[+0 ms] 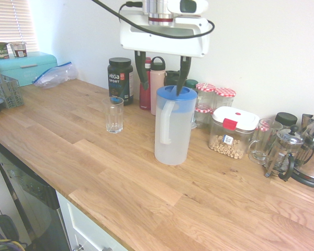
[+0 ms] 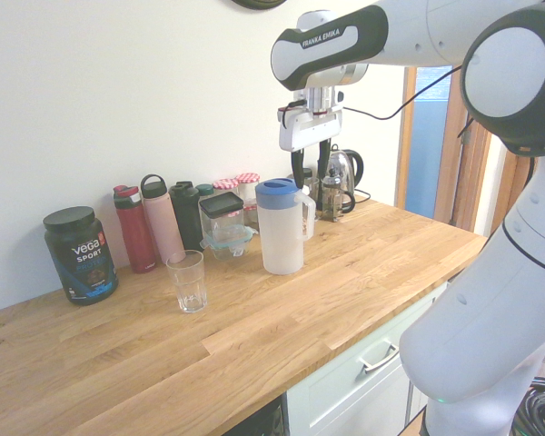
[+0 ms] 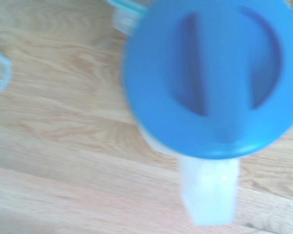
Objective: Pour me some water
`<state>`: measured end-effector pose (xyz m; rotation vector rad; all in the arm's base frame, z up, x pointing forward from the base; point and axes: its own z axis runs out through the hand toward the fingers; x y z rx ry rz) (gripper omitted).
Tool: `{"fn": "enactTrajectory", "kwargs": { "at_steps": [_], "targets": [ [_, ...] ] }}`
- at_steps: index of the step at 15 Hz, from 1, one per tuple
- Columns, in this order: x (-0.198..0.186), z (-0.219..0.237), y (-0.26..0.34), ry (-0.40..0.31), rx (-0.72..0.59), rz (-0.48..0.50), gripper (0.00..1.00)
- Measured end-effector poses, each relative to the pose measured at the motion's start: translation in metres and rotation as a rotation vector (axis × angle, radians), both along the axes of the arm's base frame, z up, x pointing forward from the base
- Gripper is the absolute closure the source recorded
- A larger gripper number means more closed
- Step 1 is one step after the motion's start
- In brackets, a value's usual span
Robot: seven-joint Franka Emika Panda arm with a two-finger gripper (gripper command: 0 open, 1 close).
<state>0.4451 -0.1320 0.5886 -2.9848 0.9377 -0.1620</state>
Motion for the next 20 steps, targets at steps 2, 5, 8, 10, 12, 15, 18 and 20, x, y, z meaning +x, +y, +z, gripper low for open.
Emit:
{"fn": "enactTrajectory", "kwargs": {
  "at_steps": [2,5,8,10,12,15,18,20],
  "targets": [
    [0.009,-0.016,-0.006,0.008,0.001,0.0,0.0],
    [0.019,-0.035,-0.008,-0.006,0.003,0.01,0.0],
    [0.024,-0.054,-0.002,-0.028,0.004,0.024,0.0],
    [0.027,-0.063,0.001,-0.059,-0.001,0.039,0.0],
    [0.028,-0.071,0.001,-0.077,-0.006,0.042,1.0],
    [0.028,-0.073,0.002,-0.086,-0.009,0.044,1.0],
    [0.029,-0.073,0.004,-0.087,-0.01,0.047,1.0],
    [0.029,-0.073,0.004,-0.088,-0.01,0.048,1.0]
  ]
}}
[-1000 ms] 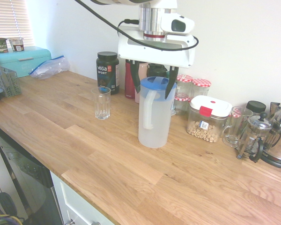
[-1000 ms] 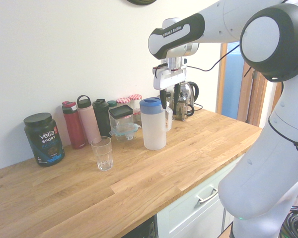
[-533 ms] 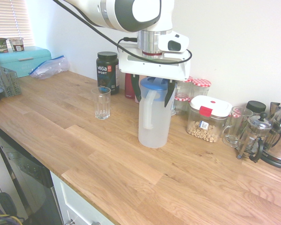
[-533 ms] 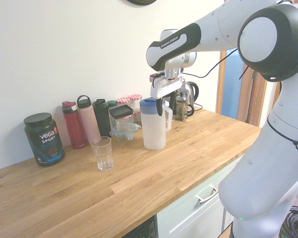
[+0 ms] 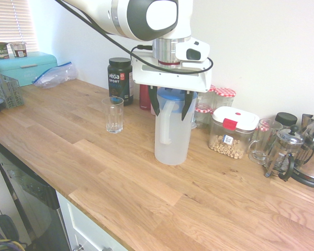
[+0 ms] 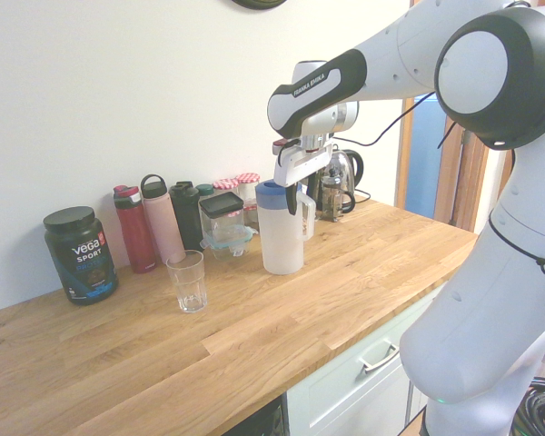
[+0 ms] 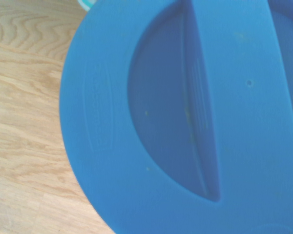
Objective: Pour me some water
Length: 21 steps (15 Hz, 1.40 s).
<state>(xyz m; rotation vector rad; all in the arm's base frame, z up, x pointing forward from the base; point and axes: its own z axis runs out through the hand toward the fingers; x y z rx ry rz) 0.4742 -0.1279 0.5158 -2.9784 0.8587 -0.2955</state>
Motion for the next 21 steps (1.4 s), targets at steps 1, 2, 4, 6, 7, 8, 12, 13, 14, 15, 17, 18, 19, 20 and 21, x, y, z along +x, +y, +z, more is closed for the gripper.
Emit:
{"fn": "enactTrajectory", "kwargs": {
  "at_steps": [1,2,4,6,7,8,12,13,14,15,17,18,19,20,21],
  "targets": [
    [0.0001,0.0,0.0002,0.0,0.0,0.0,1.0],
    [0.0001,0.0,0.0002,0.0,0.0,0.0,1.0],
    [0.0001,0.0,0.0004,0.0,0.0,0.001,1.0],
    [0.0003,-0.0003,0.0014,0.001,-0.001,0.003,1.0],
    [0.0004,-0.0004,0.0022,0.001,-0.002,0.005,1.0],
    [0.0006,-0.0007,0.0031,0.002,-0.003,0.006,1.0],
    [0.0002,-0.0037,0.0049,0.006,-0.003,0.009,1.0],
    [0.0001,-0.0044,0.0051,0.008,-0.003,0.009,1.0],
    [0.0,-0.0046,0.0051,0.008,-0.003,0.009,1.0],
    [0.0001,-0.0047,0.0052,0.008,-0.003,0.009,1.0],
    [0.0001,-0.0047,0.0052,0.008,-0.003,0.009,1.0],
    [0.0001,-0.0047,0.0052,0.008,-0.003,0.009,1.0],
    [0.0001,-0.0046,0.0052,0.008,-0.003,0.009,1.0],
    [0.0001,-0.0045,0.0054,0.007,-0.003,0.009,1.0],
    [0.0001,-0.0041,0.0063,0.007,-0.003,0.011,1.0]
  ]
}}
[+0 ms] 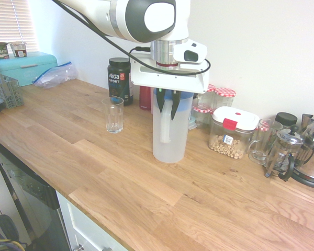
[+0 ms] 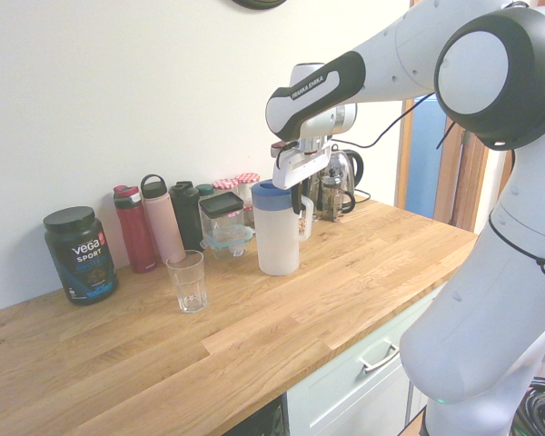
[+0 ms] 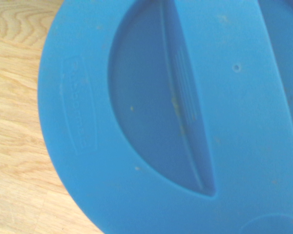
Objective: Pour me some water
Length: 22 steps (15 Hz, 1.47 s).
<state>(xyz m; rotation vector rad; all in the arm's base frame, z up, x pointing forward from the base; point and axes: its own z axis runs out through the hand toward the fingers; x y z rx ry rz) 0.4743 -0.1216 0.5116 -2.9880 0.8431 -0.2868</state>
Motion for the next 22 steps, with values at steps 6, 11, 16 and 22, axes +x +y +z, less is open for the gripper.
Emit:
{"fn": "enactTrajectory", "kwargs": {
  "at_steps": [6,11,16,22],
  "targets": [
    [-0.007,0.032,0.012,-0.038,-0.006,0.021,1.0],
    [-0.007,0.061,0.045,-0.027,-0.015,0.111,1.0],
    [-0.012,0.076,0.085,0.078,-0.081,0.375,1.0],
    [-0.018,0.076,0.133,0.24,-0.243,0.651,1.0]
  ]
}}
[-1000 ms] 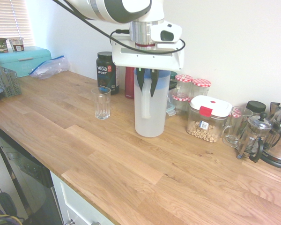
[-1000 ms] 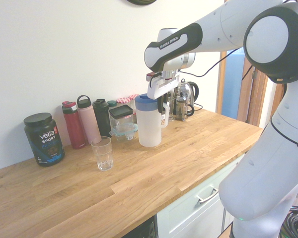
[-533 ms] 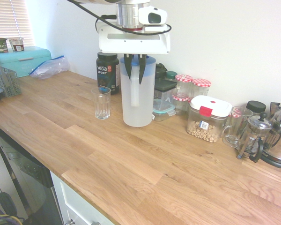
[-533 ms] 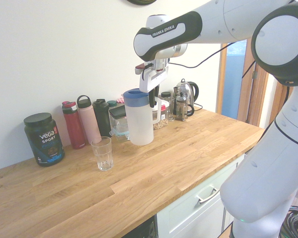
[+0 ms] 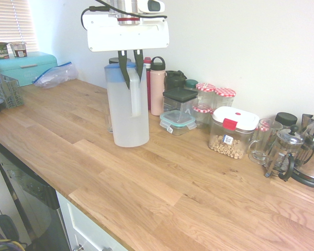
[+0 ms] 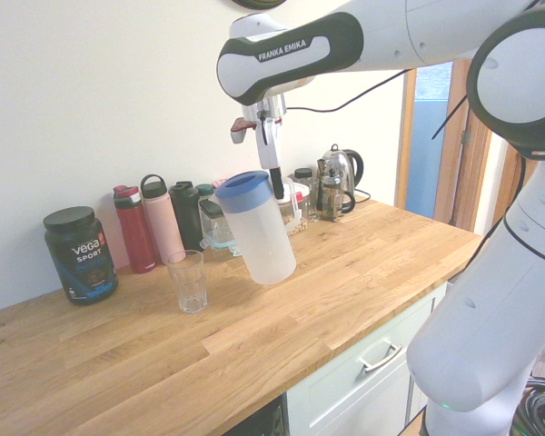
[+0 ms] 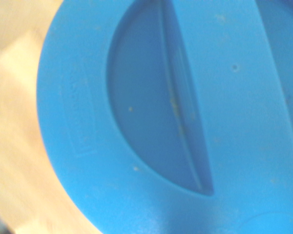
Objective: Pour me some water
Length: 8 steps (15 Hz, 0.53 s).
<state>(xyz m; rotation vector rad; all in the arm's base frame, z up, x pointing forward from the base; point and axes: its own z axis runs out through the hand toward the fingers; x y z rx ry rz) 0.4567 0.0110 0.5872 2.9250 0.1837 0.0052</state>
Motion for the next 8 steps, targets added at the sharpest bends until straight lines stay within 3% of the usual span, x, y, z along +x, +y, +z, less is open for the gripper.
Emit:
{"fn": "enactTrajectory", "kwargs": {
  "at_steps": [8],
  "targets": [
    [0.025,-0.013,0.071,0.06,-0.164,0.155,1.0]
  ]
}}
